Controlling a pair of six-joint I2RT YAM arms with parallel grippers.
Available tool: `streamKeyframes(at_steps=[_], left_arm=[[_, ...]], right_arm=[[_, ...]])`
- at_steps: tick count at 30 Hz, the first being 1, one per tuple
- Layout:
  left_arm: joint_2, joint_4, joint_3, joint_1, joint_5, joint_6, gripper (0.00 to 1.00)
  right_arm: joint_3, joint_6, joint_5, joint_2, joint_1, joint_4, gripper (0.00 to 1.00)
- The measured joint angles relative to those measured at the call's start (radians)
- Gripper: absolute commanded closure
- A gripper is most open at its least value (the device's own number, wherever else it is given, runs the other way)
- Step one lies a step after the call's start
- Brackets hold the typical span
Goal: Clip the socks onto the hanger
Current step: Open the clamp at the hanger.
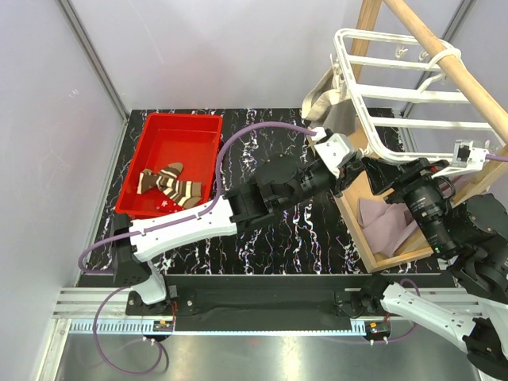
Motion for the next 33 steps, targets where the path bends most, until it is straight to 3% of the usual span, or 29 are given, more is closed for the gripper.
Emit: streamKeyframes(at_steps=[14,24,31,32,33], left_arm=[[0.047,-0.042,0.093,-0.035,-0.038,0.023,1.00],[0.079,-0.047,0.127,-0.056,-0.053,0.039,1.00],[0.085,-0.055,0.132,-0.064,-0.059,0.047,1.00],[0.086,-0.055,0.132,-0.065,-0.059,0.047,1.00],[0.087,-0.054,0.132,-0.065,-0.060,0.047,1.00]], right_arm=[[-0.033,-0.066,-0.023,-0.029,0.000,0.119,0.38],[-0.089,-0.095,-0.029,-0.034,0.000,0.242,0.45],[-0.151,-0.129,0.011,-0.060,0.000,0.321,0.69],[-0.152,-0.132,0.015,-0.061,0.000,0.323,0.82],[-0.153,-0.133,0.019,-0.061,0.000,0.323,0.89]])
